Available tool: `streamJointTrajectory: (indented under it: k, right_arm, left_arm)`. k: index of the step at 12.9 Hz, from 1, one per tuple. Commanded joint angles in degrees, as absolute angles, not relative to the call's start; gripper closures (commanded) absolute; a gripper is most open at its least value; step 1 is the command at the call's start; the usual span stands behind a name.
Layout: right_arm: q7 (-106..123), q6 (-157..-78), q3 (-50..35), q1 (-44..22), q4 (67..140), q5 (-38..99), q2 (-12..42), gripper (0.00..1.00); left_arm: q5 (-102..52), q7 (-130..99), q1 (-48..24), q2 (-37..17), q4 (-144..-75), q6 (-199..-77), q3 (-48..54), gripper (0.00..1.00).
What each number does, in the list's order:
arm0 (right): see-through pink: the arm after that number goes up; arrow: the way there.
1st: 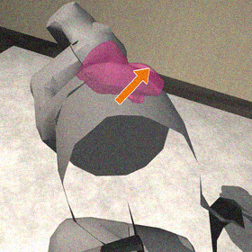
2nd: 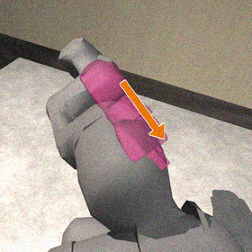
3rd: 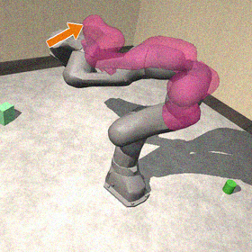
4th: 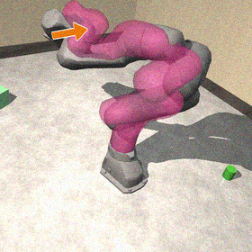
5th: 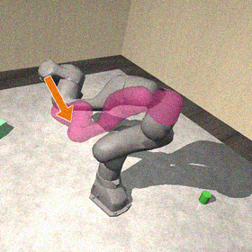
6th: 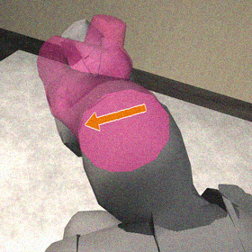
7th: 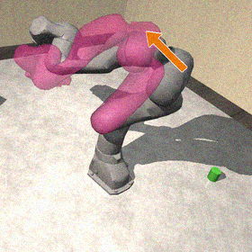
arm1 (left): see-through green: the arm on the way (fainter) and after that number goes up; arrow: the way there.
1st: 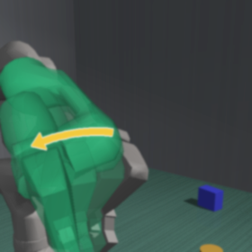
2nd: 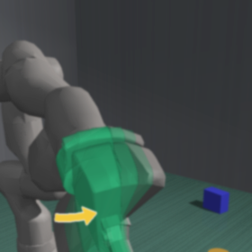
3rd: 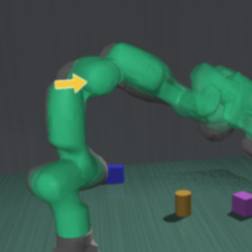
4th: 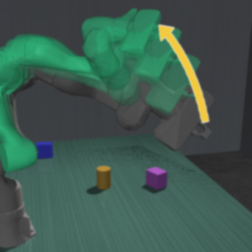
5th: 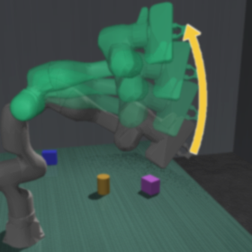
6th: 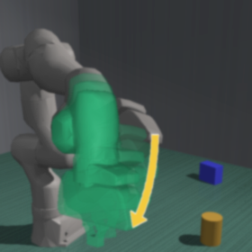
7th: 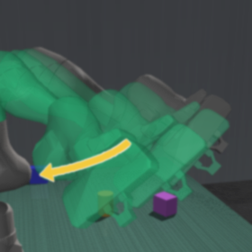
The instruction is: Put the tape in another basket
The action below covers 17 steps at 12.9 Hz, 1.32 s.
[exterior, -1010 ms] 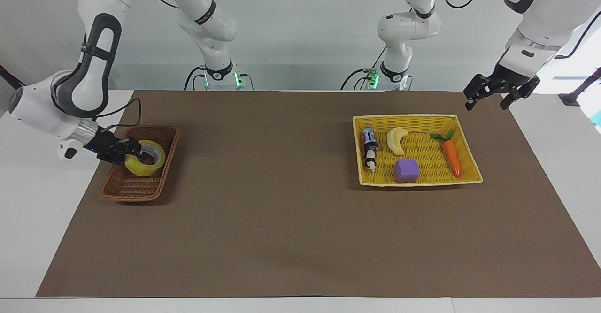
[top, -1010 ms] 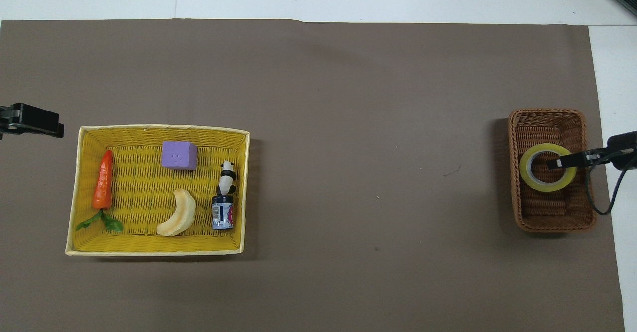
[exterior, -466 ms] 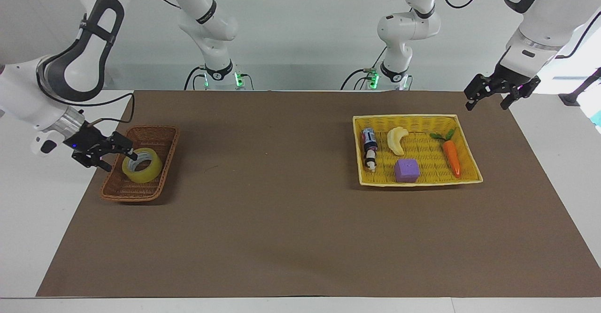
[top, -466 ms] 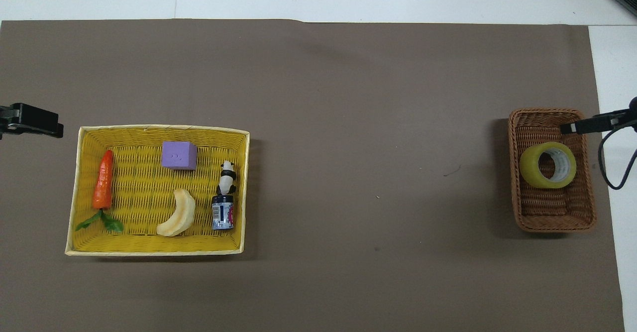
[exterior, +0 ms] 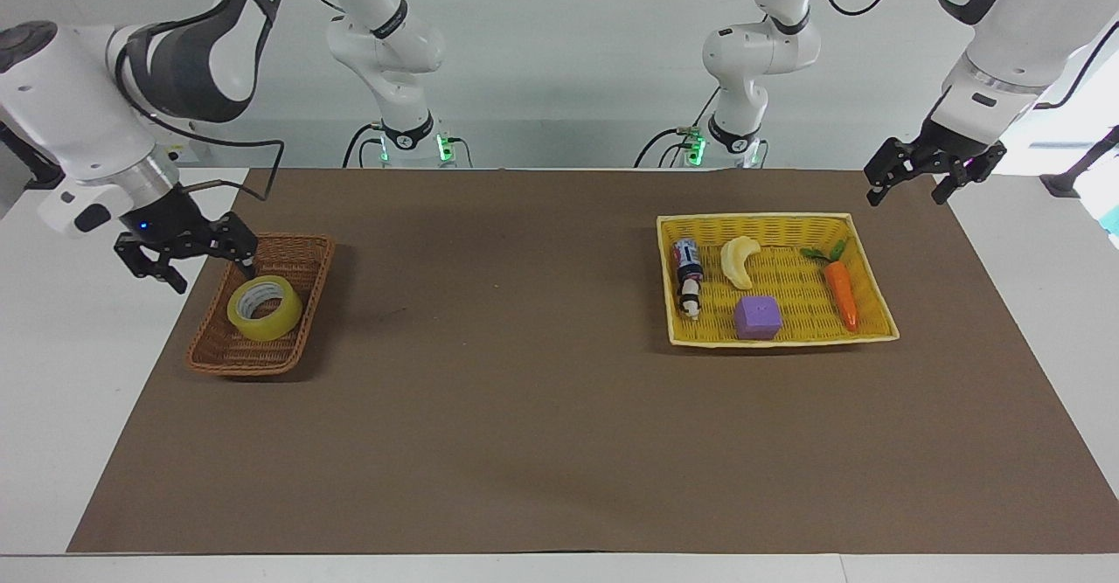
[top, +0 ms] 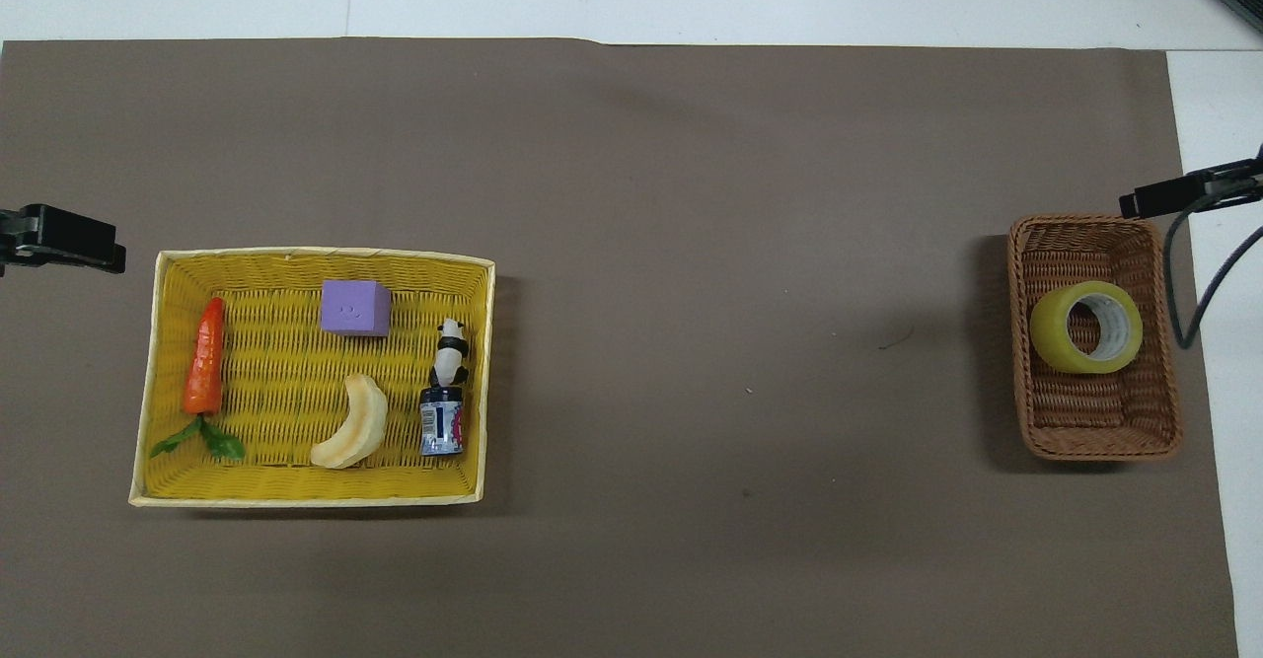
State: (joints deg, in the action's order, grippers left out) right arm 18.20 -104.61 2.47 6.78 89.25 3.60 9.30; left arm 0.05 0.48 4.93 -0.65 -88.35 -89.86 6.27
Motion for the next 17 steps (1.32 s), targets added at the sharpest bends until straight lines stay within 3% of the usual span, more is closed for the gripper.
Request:
streamJointTrajectory:
  k: [1, 4, 9, 11, 17]
  right_arm:
    - [8.12, -99.78, 2.37, 3.27, 90.09, 1.06, 5.55, 0.0]
    - [-1.38, -94.85, 2.46, -0.52, 90.0, 0.09, 2.12, 0.0]
    - [-4.03, -85.62, 2.37, -0.44, 90.52, 0.44, -5.44, 0.0]
    - [-7.81, -87.62, 2.37, -0.88, 94.65, 0.35, -8.08, 0.0]
    - [-8.44, -86.84, 2.72, -2.46, 93.34, 0.61, -7.47, 0.0]
  left_arm:
    - [0.53, 0.79, 5.54, -0.35, -87.89, -89.03, 6.59, 0.0]
    - [0.53, 0.79, 5.54, -0.35, -87.89, -89.03, 6.59, 0.0]
    - [0.53, 0.79, 5.54, -0.35, -87.89, -89.03, 6.59, 0.0]
    - [0.53, 0.79, 5.54, -0.35, -87.89, -89.03, 6.59, 0.0]
    - [0.53, 0.79, 5.54, -0.35, -87.89, -89.03, 6.59, 0.0]
